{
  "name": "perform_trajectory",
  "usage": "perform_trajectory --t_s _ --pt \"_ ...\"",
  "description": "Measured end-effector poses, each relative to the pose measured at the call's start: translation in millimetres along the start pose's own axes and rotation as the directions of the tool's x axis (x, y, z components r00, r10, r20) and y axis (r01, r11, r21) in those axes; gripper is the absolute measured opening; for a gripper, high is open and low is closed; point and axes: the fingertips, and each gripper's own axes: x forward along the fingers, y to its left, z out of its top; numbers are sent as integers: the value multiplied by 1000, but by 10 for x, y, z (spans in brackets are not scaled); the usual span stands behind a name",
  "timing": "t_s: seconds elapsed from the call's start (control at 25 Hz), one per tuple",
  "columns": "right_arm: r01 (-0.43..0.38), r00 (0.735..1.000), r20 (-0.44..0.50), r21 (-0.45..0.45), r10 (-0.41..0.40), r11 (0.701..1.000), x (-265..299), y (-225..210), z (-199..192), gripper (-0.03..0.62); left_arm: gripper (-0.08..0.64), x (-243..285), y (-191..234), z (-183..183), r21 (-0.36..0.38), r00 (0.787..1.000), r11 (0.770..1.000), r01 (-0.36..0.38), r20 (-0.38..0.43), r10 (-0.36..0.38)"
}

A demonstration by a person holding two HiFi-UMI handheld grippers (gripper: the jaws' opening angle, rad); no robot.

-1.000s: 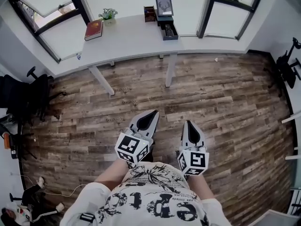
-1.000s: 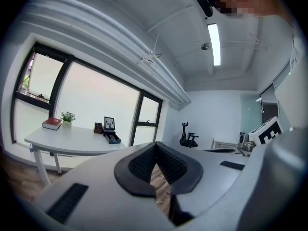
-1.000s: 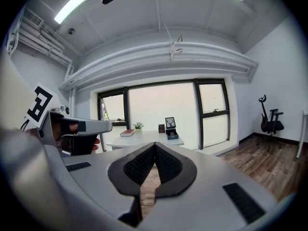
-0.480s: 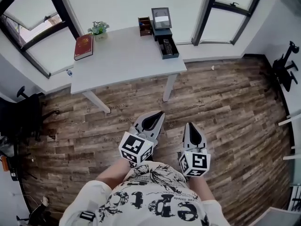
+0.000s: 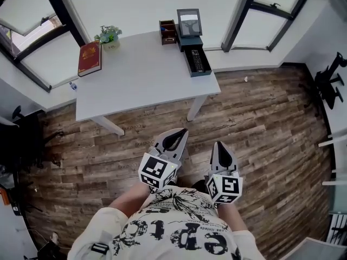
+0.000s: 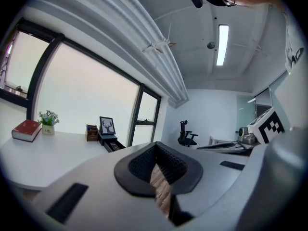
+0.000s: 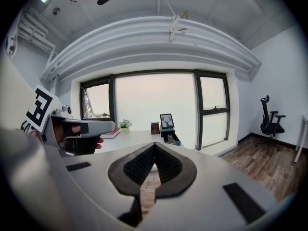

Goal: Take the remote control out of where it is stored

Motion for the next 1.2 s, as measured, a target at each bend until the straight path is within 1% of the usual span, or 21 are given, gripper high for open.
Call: perform_trajectory --t_s 0.2,0.32,0.44,0.6,0.8,0.96,1.04,1.12,1.2 --pt "-28 1000 -7 -11 28 1000 405 -243 49 2 8 385 178 5 5 999 1000 -30 -13 30" --pt "-61 998 -3 -10 61 998 652 -447 108 2 8 642 271 6 0 997 997 -74 -21 74" --pt "-115 993 1 -22 115 993 928 -681 195 2 8 952 356 47 -6 991 991 -131 -16 131" --pt "-199 980 3 -52 200 979 1300 -1046 398 2 8 1425 338 177 -14 982 982 -186 5 186" --pt "-289 956 23 -98 293 952 1723 -1586 726 2 8 2065 274 330 -21 962 962 -272 34 273" --pt "-335 941 5 -112 337 936 1982 -2001 772 2 8 2518 254 369 -43 942 943 -331 46 333" --pt "-353 935 -14 -109 354 929 2072 -2215 744 2 8 2708 210 366 -15 929 930 -368 43 368" --pt "-365 931 -33 -95 363 926 2180 -2418 717 2 8 2888 167 349 38 917 917 -398 30 397" --pt "-371 928 -48 -70 368 926 2282 -2576 684 2 8 3038 151 326 58 912 910 -411 11 411"
